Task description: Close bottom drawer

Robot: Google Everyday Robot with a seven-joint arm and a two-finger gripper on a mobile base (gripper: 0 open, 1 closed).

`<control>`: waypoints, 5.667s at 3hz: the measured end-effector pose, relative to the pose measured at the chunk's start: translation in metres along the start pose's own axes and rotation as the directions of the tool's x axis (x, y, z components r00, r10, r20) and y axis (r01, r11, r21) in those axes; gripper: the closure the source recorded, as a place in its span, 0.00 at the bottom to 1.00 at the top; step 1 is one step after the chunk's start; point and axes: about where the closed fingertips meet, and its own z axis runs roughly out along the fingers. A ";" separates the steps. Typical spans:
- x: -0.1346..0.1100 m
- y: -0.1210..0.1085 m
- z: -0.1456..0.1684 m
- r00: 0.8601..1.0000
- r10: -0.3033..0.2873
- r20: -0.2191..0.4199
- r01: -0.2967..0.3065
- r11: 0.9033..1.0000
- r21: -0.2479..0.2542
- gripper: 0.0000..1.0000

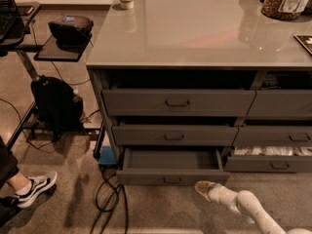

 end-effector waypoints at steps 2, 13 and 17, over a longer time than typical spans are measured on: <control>0.009 -0.040 0.023 1.000 -0.030 -0.005 0.031 0.990 0.135 1.00; -0.038 -0.126 0.071 0.987 -0.157 -0.039 0.161 0.922 0.353 0.00; -0.019 -0.194 -0.241 0.861 -0.191 -0.471 0.440 0.745 0.501 0.00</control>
Offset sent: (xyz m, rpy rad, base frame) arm 0.1143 -0.0689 0.0015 -0.1075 -0.2464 -0.2473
